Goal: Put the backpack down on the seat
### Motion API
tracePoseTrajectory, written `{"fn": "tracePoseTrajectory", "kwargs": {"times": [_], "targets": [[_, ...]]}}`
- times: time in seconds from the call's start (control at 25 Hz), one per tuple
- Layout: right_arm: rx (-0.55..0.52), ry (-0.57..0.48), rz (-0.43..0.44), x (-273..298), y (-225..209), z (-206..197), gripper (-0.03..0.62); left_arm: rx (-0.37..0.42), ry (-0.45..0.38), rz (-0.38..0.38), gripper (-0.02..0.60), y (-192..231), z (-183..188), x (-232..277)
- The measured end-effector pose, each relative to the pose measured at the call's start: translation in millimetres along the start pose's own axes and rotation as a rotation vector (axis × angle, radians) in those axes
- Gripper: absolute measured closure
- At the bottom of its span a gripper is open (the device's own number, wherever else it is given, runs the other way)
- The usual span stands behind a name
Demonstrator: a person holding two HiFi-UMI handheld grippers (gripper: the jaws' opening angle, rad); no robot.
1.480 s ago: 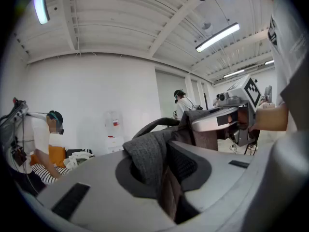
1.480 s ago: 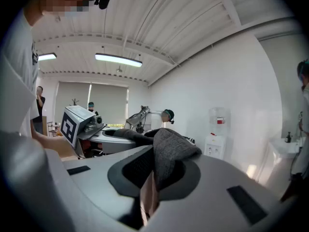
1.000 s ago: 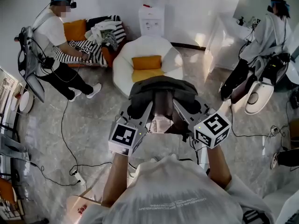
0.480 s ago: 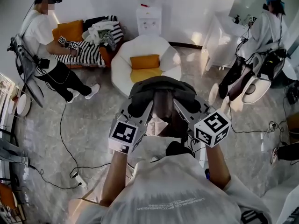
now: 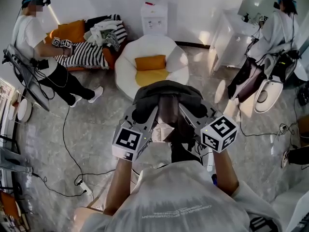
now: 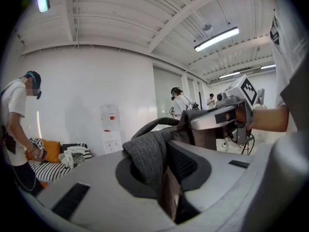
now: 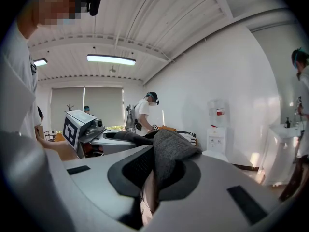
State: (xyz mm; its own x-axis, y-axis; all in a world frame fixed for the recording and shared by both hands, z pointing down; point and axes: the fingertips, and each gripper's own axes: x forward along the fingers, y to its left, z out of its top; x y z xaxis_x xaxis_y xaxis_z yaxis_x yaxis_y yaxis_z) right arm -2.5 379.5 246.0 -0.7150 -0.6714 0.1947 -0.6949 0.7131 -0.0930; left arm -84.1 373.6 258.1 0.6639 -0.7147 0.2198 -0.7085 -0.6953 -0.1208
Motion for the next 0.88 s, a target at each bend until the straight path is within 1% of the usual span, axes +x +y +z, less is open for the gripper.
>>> {"fn": "tracePoseTrajectory", "kwargs": {"times": [0.32,0.64,0.88], "targets": [[-0.014,-0.002,0.023,26.1,-24.8,2.7,0.562,-0.007,-0.006,0.018,0.499,26.8,-1.5,26.0],[-0.003,0.004,0.053,68.5,-65.1,0.6,0.562,-0.028,0.022,0.044,0.499,63.1,-12.2,64.5],[0.012,0.015,0.078,105.0,-101.6,9.3,0.562,-0.052,0.054,0.060,0.499,98.2,-8.6,99.8]]}}
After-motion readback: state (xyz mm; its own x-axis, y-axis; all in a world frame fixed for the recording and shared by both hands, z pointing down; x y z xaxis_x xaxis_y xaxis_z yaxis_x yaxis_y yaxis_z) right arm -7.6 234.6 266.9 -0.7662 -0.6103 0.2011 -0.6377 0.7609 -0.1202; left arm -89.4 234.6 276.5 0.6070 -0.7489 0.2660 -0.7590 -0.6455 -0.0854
